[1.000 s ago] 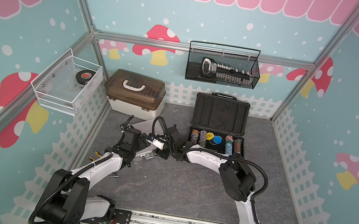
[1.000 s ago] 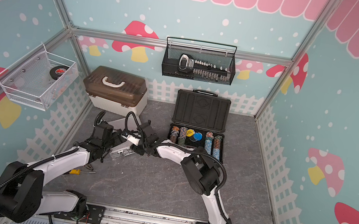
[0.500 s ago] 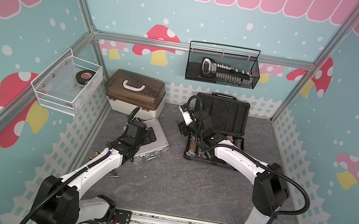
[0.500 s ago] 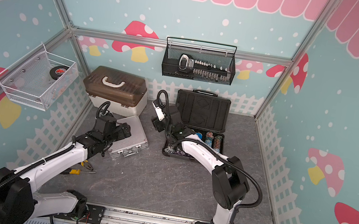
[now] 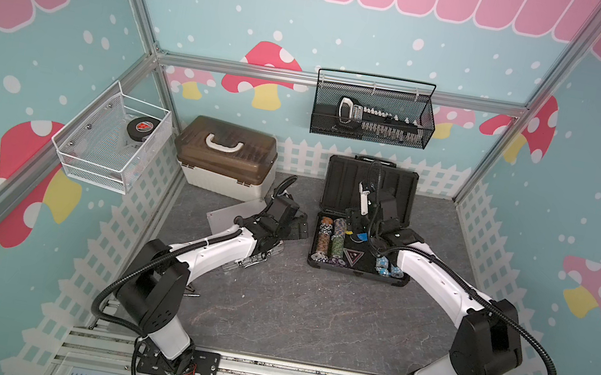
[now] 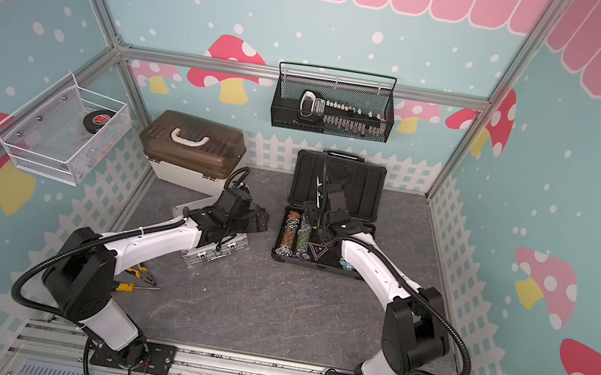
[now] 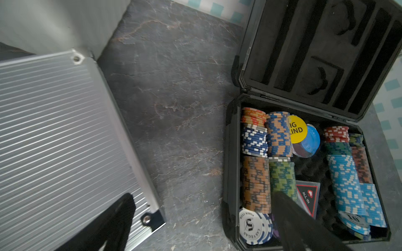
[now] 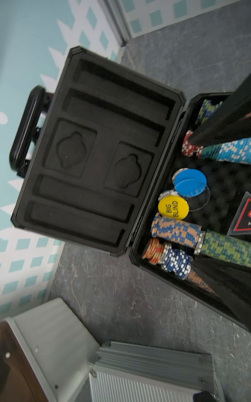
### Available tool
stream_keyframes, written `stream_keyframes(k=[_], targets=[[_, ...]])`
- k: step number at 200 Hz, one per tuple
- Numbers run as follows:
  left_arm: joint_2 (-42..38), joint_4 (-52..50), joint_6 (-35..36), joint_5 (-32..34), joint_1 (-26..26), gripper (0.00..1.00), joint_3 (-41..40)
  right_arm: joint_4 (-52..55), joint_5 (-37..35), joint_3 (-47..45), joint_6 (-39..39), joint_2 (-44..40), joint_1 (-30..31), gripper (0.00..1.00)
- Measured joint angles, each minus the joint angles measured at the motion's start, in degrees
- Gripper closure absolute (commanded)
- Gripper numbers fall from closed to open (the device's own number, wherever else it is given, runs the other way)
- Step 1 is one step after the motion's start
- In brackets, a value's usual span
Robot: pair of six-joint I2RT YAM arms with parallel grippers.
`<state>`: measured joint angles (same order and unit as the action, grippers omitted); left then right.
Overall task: Close the poker set cases
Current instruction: Move the poker set case to the center of the board.
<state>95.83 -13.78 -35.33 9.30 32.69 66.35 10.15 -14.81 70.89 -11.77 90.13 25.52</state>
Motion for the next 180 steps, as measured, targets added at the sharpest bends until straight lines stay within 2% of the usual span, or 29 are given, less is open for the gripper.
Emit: stream_keyframes(k=[44, 79, 126, 180], targets=[[8.28, 0.24, -0.07, -2.10, 2.08, 0.03, 6.51, 1.90, 2.01, -0.83, -3.26, -0.39, -8.41, 0.19], [12.24, -0.76, -0.52, -1.88, 2.84, 0.07, 9.92, 2.23, 3.34, -0.92, -4.79, 0.76, -12.33, 0.19], [16.55, -2.60, -1.57, -1.36, 2.97, 0.23, 13.99, 3.56, 4.81, 0.13, -5.55, 4.22, -15.78, 0.19], [18.21, -4.07, -2.16, -0.76, 2.99, 0.39, 14.16, 4.24, 5.95, 5.33, -5.88, 6.91, -18.86, 0.19]])
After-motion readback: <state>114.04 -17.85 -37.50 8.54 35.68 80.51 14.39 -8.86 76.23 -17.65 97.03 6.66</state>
